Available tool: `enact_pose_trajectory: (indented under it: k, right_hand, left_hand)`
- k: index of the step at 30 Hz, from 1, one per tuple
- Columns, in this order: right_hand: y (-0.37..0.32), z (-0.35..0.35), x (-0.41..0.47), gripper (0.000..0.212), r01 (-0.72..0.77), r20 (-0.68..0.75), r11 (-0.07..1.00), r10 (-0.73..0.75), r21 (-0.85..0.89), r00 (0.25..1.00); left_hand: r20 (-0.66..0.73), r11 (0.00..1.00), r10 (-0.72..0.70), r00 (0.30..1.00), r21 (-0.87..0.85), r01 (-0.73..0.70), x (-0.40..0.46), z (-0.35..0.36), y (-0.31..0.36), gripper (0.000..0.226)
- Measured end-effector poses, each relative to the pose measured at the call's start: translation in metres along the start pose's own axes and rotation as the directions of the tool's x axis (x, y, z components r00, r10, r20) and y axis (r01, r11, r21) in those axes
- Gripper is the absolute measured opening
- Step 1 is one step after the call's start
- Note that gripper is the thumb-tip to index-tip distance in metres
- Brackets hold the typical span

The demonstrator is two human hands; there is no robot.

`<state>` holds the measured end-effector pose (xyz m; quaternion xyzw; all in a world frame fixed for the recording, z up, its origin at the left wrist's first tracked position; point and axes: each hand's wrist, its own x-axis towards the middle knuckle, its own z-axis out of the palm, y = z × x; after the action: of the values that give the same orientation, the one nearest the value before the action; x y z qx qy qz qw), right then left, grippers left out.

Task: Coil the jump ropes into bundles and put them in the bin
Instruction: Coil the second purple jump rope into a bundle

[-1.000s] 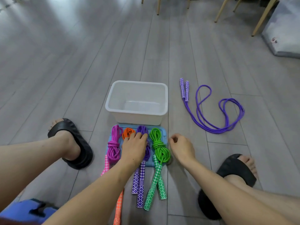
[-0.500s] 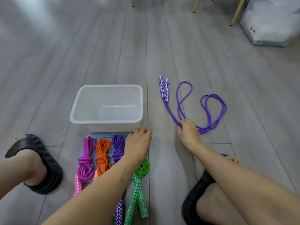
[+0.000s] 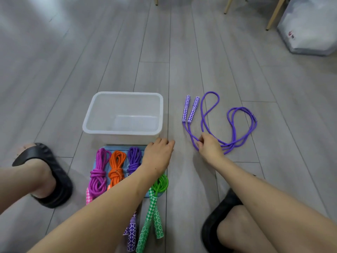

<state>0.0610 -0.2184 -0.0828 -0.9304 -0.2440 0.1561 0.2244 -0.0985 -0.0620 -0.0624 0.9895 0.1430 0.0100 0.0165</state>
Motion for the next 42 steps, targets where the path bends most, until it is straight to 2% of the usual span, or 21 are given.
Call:
enact_pose_trajectory:
  k: [4, 8, 10, 12, 15, 18, 22, 24, 26, 30, 32, 34, 37, 39, 42]
  right_hand:
    - [-0.022, -0.045, -0.034, 0.008, 0.078, -0.079, 0.989, -0.068, 0.122, 0.995]
    - [-0.044, -0.097, -0.062, 0.007, 0.131, -0.162, 0.963, -0.094, 0.237, 0.982]
    - [-0.055, -0.12, -0.073, 0.008, 0.176, -0.175, 0.948, -0.132, 0.265, 0.976]
    - [-0.065, -0.14, -0.084, 0.008, 0.23, -0.209, 0.932, -0.174, 0.281, 0.962]
    - [-0.08, -0.164, -0.098, 0.007, 0.284, -0.27, 0.91, -0.204, 0.301, 0.941]
    - [-0.094, -0.183, -0.11, 0.007, 0.338, -0.339, 0.882, -0.223, 0.329, 0.914]
    - [-0.11, -0.203, -0.121, 0.006, 0.392, -0.424, 0.807, -0.197, 0.442, 0.884]
    - [-0.112, -0.208, -0.122, 0.006, 0.389, -0.441, 0.788, -0.169, 0.478, 0.882]
    - [-0.11, -0.21, -0.123, 0.006, 0.376, -0.436, 0.768, -0.141, 0.518, 0.889]
    - [-0.101, -0.205, -0.127, 0.007, 0.321, -0.375, 0.807, -0.135, 0.496, 0.917]
    - [-0.093, -0.201, -0.128, 0.011, 0.272, -0.386, 0.839, -0.081, 0.471, 0.919]
    - [-0.088, -0.198, -0.128, 0.017, 0.213, -0.429, 0.835, 0.031, 0.507, 0.903]
    - [-0.093, -0.195, -0.128, 0.017, 0.198, -0.46, 0.761, 0.145, 0.617, 0.876]
    - [-0.104, -0.193, -0.129, 0.007, 0.232, -0.471, 0.726, 0.142, 0.648, 0.871]
    - [-0.124, -0.189, -0.136, 0.014, 0.304, -0.488, 0.71, 0.064, 0.635, 0.87]
  left_hand:
    - [-0.01, 0.998, 0.065, 0.998, -0.019, -0.065, -0.009, -0.024, 0.001, 0.028]
    - [-0.029, 0.995, 0.02, 0.999, -0.096, -0.023, -0.011, -0.064, 0.011, 0.037]
    - [-0.07, 0.981, -0.028, 0.997, -0.192, 0.014, -0.009, -0.088, 0.02, 0.04]
    - [-0.105, 0.928, -0.052, 0.993, -0.373, 0.009, -0.007, -0.112, 0.031, 0.041]
    - [-0.081, 0.803, -0.024, 0.996, -0.595, -0.029, -0.007, -0.14, 0.048, 0.04]
    - [-0.016, 0.659, -0.073, 0.997, -0.751, 0.037, -0.014, -0.159, 0.058, 0.027]
    - [0.003, 0.426, -0.121, 0.993, -0.903, 0.055, -0.024, -0.179, 0.063, 0.019]
    - [0.005, 0.236, -0.179, 0.984, -0.971, 0.048, -0.026, -0.188, 0.062, 0.022]
    - [0.01, 0.066, -0.254, 0.967, -0.997, 0.028, -0.026, -0.2, 0.059, 0.024]
    - [0.017, -0.145, -0.344, 0.939, -0.989, -0.035, -0.019, -0.229, 0.044, 0.025]
    - [0.038, -0.224, -0.376, 0.926, -0.973, -0.051, -0.015, -0.238, 0.038, 0.026]
    - [0.061, -0.222, -0.392, 0.918, -0.975, -0.03, -0.013, -0.241, 0.037, 0.027]
    - [0.097, -0.144, -0.376, 0.921, -0.988, 0.045, -0.016, -0.239, 0.043, 0.027]
    - [0.108, -0.124, -0.363, 0.925, -0.99, 0.066, -0.018, -0.237, 0.049, 0.023]
    - [0.105, -0.186, -0.336, 0.936, -0.982, 0.043, -0.019, -0.234, 0.054, 0.019]
